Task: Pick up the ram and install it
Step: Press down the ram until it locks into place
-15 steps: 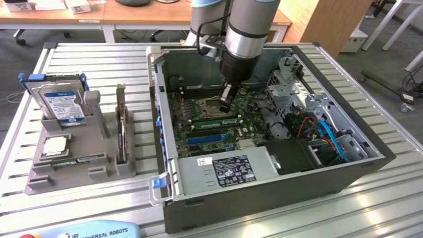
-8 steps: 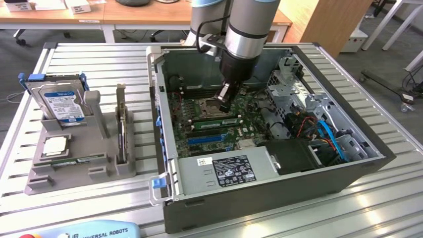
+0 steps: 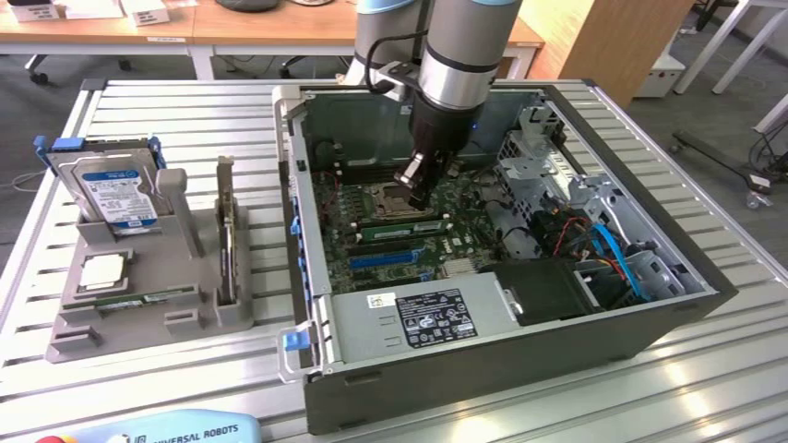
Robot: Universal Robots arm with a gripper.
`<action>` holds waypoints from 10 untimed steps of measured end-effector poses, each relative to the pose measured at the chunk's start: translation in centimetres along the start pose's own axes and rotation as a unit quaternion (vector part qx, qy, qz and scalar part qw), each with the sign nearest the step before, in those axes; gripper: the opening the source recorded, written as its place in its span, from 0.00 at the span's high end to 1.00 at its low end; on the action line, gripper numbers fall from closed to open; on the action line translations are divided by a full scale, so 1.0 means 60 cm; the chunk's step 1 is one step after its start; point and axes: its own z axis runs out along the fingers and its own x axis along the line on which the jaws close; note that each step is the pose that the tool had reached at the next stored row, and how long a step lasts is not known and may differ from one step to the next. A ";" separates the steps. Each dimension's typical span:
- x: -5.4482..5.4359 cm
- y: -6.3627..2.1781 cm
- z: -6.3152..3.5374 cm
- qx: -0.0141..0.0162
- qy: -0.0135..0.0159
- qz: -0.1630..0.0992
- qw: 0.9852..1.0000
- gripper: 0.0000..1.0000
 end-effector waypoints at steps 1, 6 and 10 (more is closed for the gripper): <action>0.000 0.000 0.000 0.000 0.000 0.008 1.000 0.90; 0.000 0.000 0.001 0.000 -0.001 0.045 0.999 0.90; 0.001 0.000 0.001 0.000 -0.002 0.074 0.997 0.90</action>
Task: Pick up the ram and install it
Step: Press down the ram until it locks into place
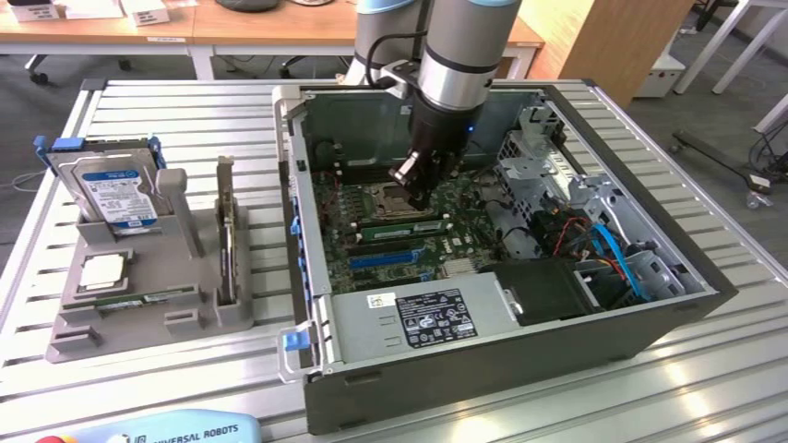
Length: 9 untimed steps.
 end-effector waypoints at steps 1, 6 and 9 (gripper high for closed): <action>0.000 0.000 0.000 0.000 0.000 0.007 1.000 0.90; 0.000 0.000 0.001 0.000 -0.001 0.045 0.999 0.90; 0.001 0.000 0.001 0.000 -0.001 0.067 0.998 0.90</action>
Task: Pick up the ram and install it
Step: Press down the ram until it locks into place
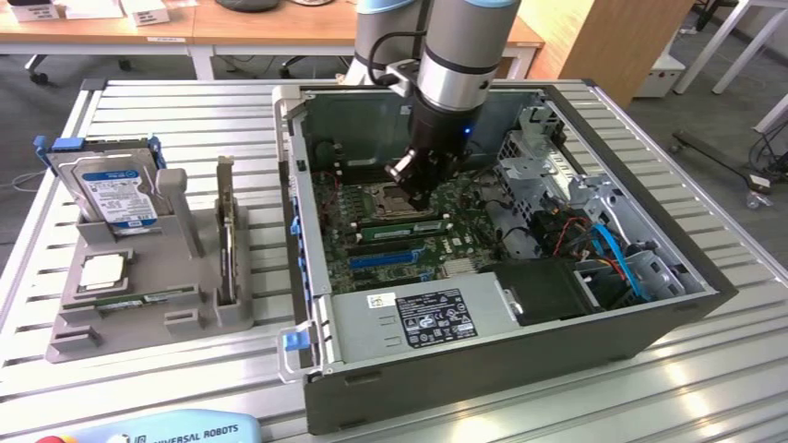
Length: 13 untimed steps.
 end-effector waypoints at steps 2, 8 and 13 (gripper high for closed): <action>0.000 0.000 0.000 0.000 0.000 0.015 1.000 0.90; 0.001 0.000 0.001 0.000 -0.001 0.059 0.998 0.90; 0.001 0.000 0.002 0.000 -0.002 0.096 0.995 0.90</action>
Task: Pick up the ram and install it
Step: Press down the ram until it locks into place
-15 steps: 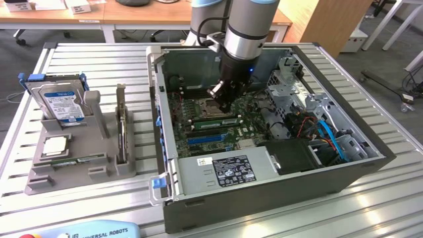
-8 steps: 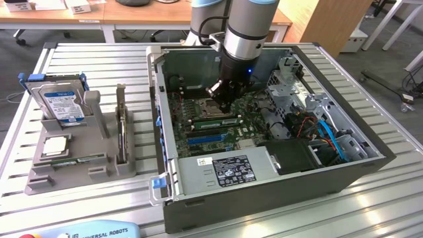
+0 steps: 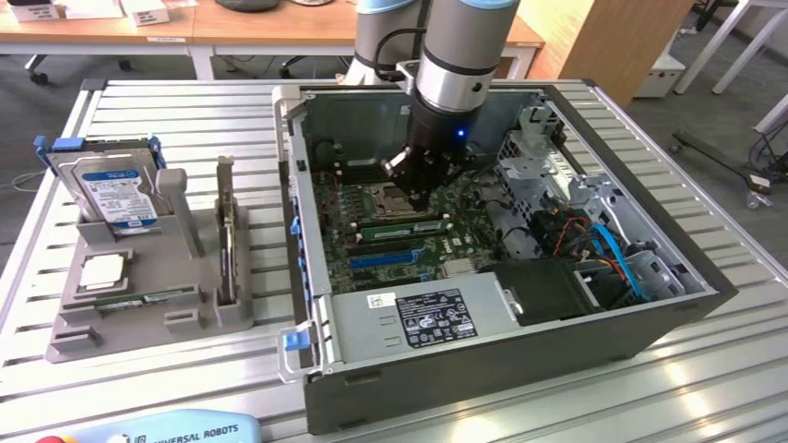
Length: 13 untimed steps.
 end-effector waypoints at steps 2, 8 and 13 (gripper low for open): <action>0.000 0.000 0.000 0.000 0.000 0.016 1.000 0.90; 0.001 0.000 0.001 0.000 -0.001 0.059 0.998 0.90; 0.001 0.000 0.002 0.000 -0.002 0.091 0.996 0.90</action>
